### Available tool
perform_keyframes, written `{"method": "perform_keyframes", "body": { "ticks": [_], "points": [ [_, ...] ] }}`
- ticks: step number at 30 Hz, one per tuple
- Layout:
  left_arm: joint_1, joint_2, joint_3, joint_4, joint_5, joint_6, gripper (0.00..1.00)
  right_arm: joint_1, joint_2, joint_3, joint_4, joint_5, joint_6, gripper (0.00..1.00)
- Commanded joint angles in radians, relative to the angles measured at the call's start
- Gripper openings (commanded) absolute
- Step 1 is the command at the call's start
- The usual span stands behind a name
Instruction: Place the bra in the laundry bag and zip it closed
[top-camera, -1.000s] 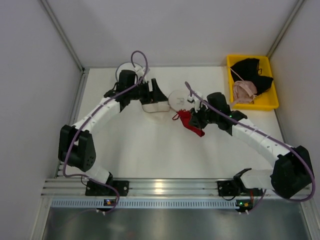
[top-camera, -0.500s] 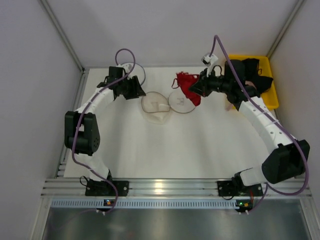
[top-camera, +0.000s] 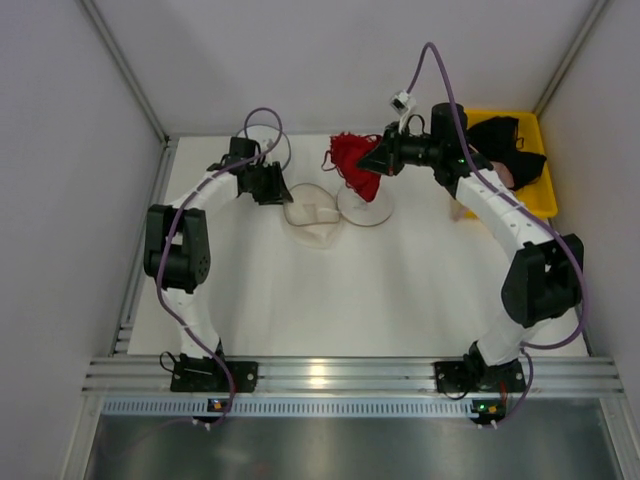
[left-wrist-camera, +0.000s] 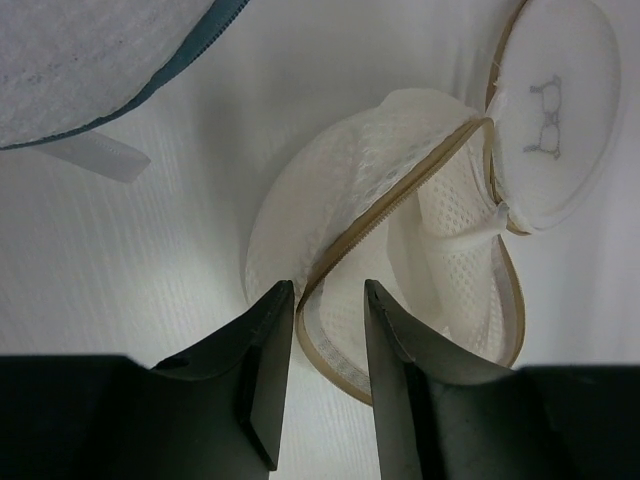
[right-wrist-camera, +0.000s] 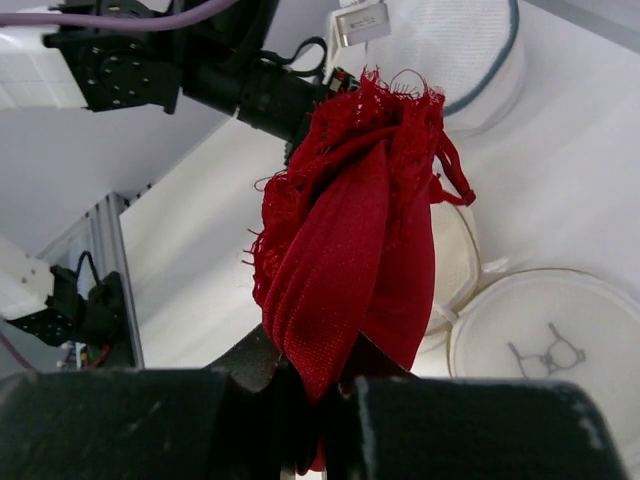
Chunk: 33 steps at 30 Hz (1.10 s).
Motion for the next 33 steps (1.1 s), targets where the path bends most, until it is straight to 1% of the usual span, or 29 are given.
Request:
{"method": "perform_keyframes", "body": {
  "ticks": [1, 5, 6, 8, 9, 11, 13, 14, 15, 18, 19, 20, 22, 24, 25, 29, 33],
  "points": [
    [-0.001, 0.0, 0.015, 0.008, 0.018, 0.019, 0.39, -0.004, 0.007, 0.061, 0.154, -0.103, 0.072, 0.0],
    [-0.001, 0.0, 0.001, 0.008, 0.015, 0.018, 0.4, 0.0, 0.016, 0.055, 0.161, -0.121, 0.098, 0.0],
    [-0.001, 0.0, -0.004, 0.008, 0.027, 0.018, 0.36, -0.001, 0.013, 0.051, 0.167, -0.12, 0.1, 0.0],
    [-0.001, 0.005, -0.007, 0.006, 0.06, 0.012, 0.26, 0.0, 0.006, 0.031, 0.197, -0.111, 0.12, 0.0],
    [-0.002, 0.012, -0.011, 0.006, 0.099, 0.007, 0.2, 0.003, 0.003, 0.021, 0.255, -0.097, 0.136, 0.0],
    [-0.004, 0.012, -0.023, 0.006, 0.126, -0.007, 0.14, 0.005, 0.006, 0.0, 0.323, -0.077, 0.19, 0.0],
    [-0.005, 0.003, -0.043, 0.005, 0.154, -0.016, 0.04, 0.013, 0.022, -0.003, 0.413, -0.057, 0.225, 0.0],
    [-0.005, -0.006, -0.048, 0.002, 0.162, -0.019, 0.0, 0.016, 0.03, -0.003, 0.443, -0.037, 0.261, 0.0],
    [-0.005, -0.009, -0.057, 0.0, 0.172, -0.024, 0.0, 0.022, 0.05, -0.002, 0.505, -0.029, 0.281, 0.0],
    [-0.004, -0.029, -0.063, 0.0, 0.246, -0.045, 0.0, 0.042, 0.093, -0.014, 0.591, 0.02, 0.373, 0.0],
    [-0.002, -0.032, -0.065, 0.0, 0.289, -0.065, 0.0, 0.048, 0.102, -0.032, 0.655, 0.031, 0.399, 0.0],
    [-0.001, -0.037, -0.065, 0.0, 0.306, -0.079, 0.0, 0.054, 0.111, -0.045, 0.688, 0.063, 0.444, 0.0],
    [0.005, -0.04, -0.066, 0.002, 0.337, -0.112, 0.0, 0.078, 0.14, -0.093, 0.742, 0.095, 0.482, 0.0],
    [0.012, -0.038, -0.066, 0.002, 0.381, -0.126, 0.0, 0.104, 0.159, -0.132, 0.806, 0.147, 0.491, 0.0],
    [0.013, -0.038, -0.066, 0.002, 0.39, -0.13, 0.0, 0.114, 0.163, -0.176, 0.858, 0.164, 0.485, 0.0],
    [0.019, -0.031, -0.066, 0.006, 0.423, -0.146, 0.0, 0.152, 0.213, -0.27, 0.961, 0.224, 0.492, 0.0],
    [0.025, -0.021, -0.059, 0.02, 0.442, -0.159, 0.0, 0.189, 0.303, -0.324, 1.009, 0.245, 0.526, 0.0]
  ]
}}
